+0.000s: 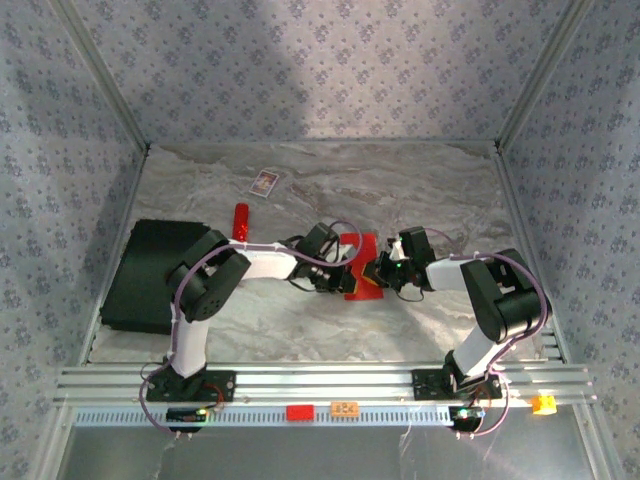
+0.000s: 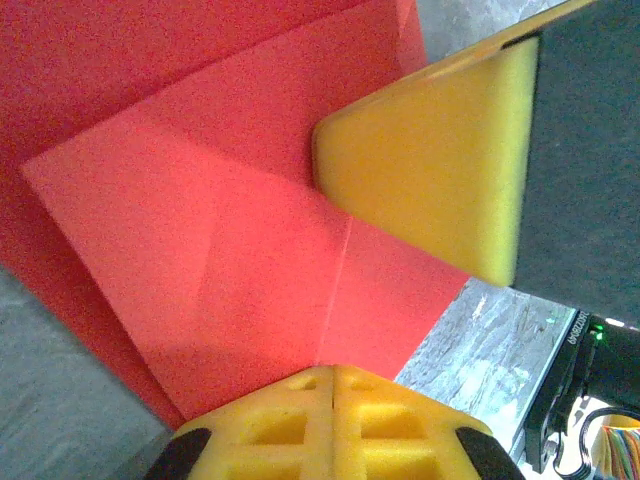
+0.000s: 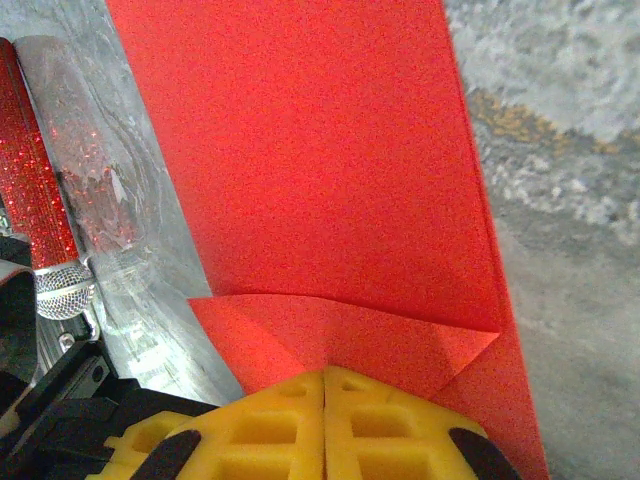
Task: Fold a paper plane with a square sheet of paper (pick it up from the middle)
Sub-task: Fold the triangle a second time at the center of the table.
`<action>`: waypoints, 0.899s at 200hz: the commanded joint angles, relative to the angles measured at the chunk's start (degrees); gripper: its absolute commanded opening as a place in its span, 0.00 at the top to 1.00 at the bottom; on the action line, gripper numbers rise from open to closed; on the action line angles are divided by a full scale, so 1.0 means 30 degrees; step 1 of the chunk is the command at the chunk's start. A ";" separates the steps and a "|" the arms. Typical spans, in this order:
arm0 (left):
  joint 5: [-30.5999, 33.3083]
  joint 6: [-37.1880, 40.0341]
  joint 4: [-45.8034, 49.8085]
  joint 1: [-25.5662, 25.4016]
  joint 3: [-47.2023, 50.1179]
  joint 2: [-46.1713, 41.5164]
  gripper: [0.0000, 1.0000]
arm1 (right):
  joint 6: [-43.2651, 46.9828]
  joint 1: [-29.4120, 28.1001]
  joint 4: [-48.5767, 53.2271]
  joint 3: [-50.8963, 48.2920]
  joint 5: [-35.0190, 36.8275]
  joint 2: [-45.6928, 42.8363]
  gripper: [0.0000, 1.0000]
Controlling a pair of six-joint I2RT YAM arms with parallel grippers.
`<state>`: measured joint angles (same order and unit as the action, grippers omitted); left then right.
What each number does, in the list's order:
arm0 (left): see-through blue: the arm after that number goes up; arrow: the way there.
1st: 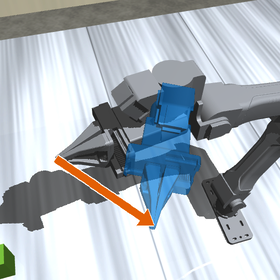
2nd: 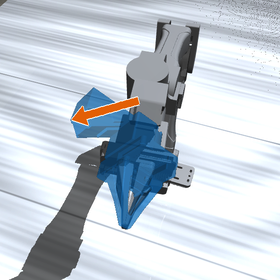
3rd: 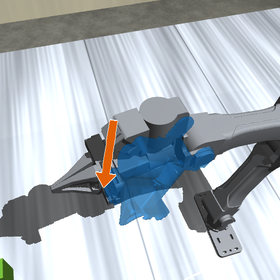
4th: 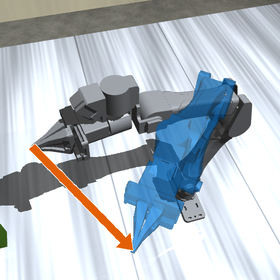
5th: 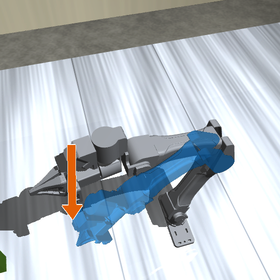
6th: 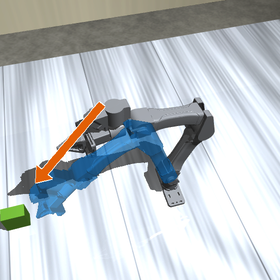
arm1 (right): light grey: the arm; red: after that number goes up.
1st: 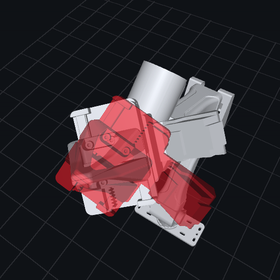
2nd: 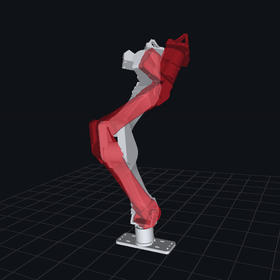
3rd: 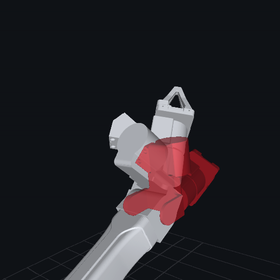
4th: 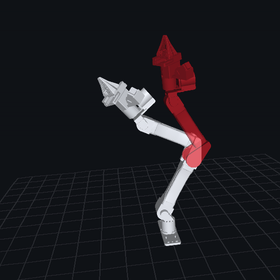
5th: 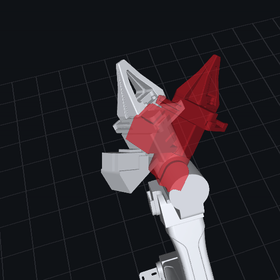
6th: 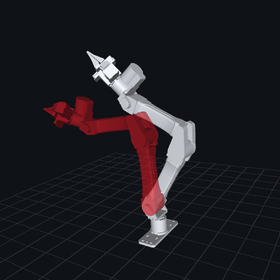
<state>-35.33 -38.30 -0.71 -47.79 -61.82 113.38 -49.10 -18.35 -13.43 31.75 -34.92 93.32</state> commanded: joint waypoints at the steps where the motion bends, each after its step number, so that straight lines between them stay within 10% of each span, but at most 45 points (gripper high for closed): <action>1: -0.0703 -0.0235 -0.0261 -0.0265 0.0381 -0.0113 1.00 | -0.0148 0.0068 0.1313 -0.0520 0.0890 0.0329 0.91; 180: -0.0810 0.0271 0.0539 -0.0609 0.2483 -0.2296 1.00 | -0.0131 0.0087 0.1229 -0.0519 0.0800 0.0340 0.91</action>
<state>-36.51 -38.44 -1.34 -48.66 -55.90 109.47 -49.10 -18.37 -13.41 31.70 -35.03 93.32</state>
